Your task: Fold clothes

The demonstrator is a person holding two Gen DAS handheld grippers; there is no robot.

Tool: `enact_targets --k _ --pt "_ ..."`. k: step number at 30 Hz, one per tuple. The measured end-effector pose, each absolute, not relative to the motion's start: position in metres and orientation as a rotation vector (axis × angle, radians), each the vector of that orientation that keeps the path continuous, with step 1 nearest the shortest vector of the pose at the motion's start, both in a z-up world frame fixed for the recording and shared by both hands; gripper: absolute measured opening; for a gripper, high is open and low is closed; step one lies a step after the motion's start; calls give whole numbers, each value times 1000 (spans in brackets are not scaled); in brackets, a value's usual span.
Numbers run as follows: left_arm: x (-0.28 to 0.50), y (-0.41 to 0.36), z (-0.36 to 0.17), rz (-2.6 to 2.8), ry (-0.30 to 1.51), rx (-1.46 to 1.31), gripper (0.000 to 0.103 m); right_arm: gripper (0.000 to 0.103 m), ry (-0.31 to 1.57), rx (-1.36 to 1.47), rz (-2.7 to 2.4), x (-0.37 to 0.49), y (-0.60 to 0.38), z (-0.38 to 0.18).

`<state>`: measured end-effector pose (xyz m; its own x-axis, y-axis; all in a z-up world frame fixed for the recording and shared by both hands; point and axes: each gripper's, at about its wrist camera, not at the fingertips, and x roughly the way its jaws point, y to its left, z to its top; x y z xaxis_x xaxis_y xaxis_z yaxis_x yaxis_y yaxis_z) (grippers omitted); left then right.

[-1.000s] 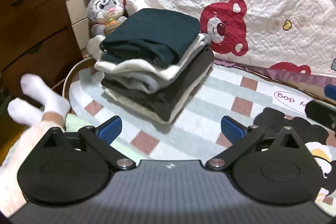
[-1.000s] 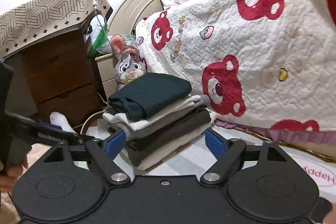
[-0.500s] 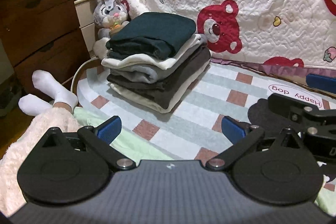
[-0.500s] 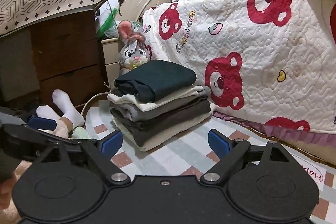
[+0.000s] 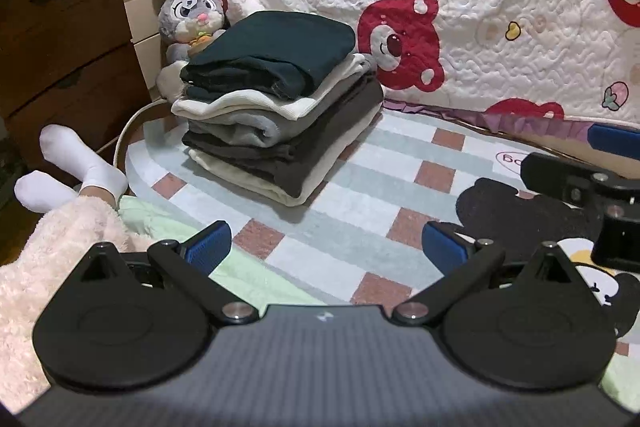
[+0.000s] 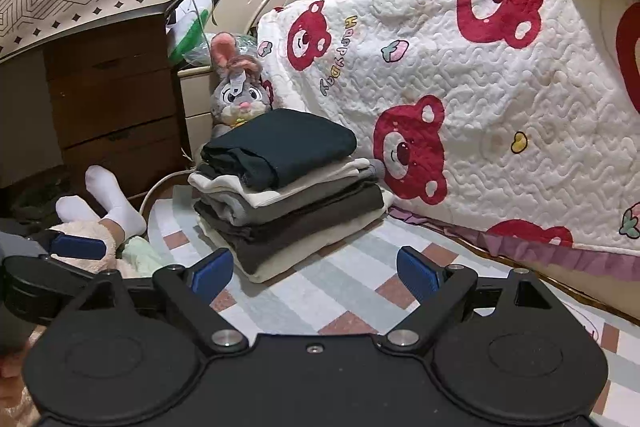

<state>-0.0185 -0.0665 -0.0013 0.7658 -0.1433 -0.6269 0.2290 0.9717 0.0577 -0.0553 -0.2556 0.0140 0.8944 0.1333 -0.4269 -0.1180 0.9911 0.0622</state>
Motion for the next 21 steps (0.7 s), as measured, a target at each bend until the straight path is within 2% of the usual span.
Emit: enact_targets --k 21 --pt "-19 -71 -5 -214 683 150 103 91 470 21 129 -55 -253 7"
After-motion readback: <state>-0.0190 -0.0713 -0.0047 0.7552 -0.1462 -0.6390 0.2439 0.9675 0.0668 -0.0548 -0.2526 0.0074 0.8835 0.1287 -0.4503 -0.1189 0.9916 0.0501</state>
